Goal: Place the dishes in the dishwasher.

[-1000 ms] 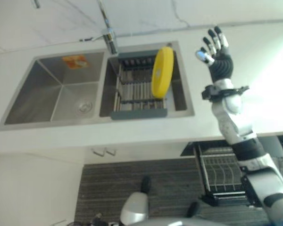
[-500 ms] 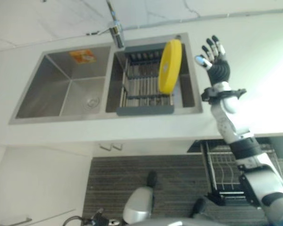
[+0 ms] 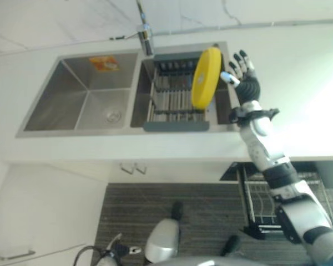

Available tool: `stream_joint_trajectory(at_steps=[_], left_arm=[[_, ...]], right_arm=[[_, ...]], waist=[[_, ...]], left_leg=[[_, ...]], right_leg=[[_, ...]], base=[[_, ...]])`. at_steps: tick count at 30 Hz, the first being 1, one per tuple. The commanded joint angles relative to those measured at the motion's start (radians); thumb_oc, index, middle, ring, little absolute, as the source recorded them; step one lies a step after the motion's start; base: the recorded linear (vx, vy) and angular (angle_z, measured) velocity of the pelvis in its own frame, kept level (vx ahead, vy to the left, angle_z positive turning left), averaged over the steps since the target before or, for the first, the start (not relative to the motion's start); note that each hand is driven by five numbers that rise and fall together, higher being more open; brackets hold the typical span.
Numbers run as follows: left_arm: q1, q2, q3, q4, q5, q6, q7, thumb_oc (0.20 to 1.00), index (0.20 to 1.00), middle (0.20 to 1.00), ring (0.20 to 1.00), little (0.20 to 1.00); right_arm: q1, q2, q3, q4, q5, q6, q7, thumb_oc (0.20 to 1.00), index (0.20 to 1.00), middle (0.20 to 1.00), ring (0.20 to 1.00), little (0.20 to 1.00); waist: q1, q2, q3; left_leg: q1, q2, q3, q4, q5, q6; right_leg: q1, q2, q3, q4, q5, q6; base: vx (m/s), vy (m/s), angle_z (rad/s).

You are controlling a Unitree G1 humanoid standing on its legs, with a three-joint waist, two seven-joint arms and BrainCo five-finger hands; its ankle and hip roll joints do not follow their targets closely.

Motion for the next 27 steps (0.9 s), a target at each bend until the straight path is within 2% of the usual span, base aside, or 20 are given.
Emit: stream_joint_trajectory(at_steps=[1,5,9,18,27], left_arm=[[0.003,0.061,-0.043,0.041,0.048,0.025,0.05,1.0,1.0,1.0,1.0,1.0],[-0.016,0.052,-0.045,0.076,0.047,0.024,0.065,1.0,1.0,1.0,1.0,1.0],[-0.024,0.047,-0.043,0.091,0.029,-0.015,0.082,1.0,1.0,1.0,1.0,1.0],[-0.052,0.04,-0.062,0.085,0.041,-0.024,0.077,1.0,1.0,1.0,1.0,1.0],[-0.068,0.046,-0.067,0.077,0.047,-0.036,0.12,1.0,1.0,1.0,1.0,1.0]], right_arm=[[-0.051,-0.008,0.003,-0.026,-0.006,-0.054,-0.002,1.0,1.0,1.0,1.0,1.0],[-0.056,0.001,0.007,-0.014,-0.003,-0.06,-0.004,1.0,1.0,1.0,1.0,1.0],[-0.057,0.009,0.018,-0.004,0.004,-0.061,-0.014,1.0,1.0,1.0,1.0,1.0],[-0.061,0.018,0.022,0.019,0.002,-0.057,-0.005,1.0,1.0,1.0,1.0,1.0],[-0.059,0.019,0.024,0.031,0.009,-0.061,-0.009,1.0,1.0,1.0,1.0,1.0]], waist=[[0.025,0.01,-0.057],[0.023,0.006,-0.051],[0.022,0.005,-0.046],[0.023,0.004,-0.029],[0.033,-0.008,-0.009]], left_leg=[[-0.079,0.031,0.036,-0.004,-0.024,-0.001],[-0.087,0.036,0.043,0.001,-0.022,-0.002],[-0.096,0.038,0.046,0.003,-0.019,-0.005],[-0.123,0.039,0.042,0.015,-0.014,-0.01],[-0.148,0.036,0.039,0.023,-0.011,-0.009]], right_leg=[[0.032,-0.074,-0.016,0.145,-0.149,0.03],[0.029,-0.077,-0.016,0.146,-0.146,0.031],[0.025,-0.078,-0.014,0.147,-0.147,0.032],[0.012,-0.082,-0.009,0.15,-0.146,0.033],[0.007,-0.082,-0.012,0.15,-0.145,0.032]], base=[[-0.01,0.0,0.04],[0.0,-0.001,0.01],[0.0,0.0,0.0],[0.0,0.0,0.0],[0.0,-0.001,0.0]])
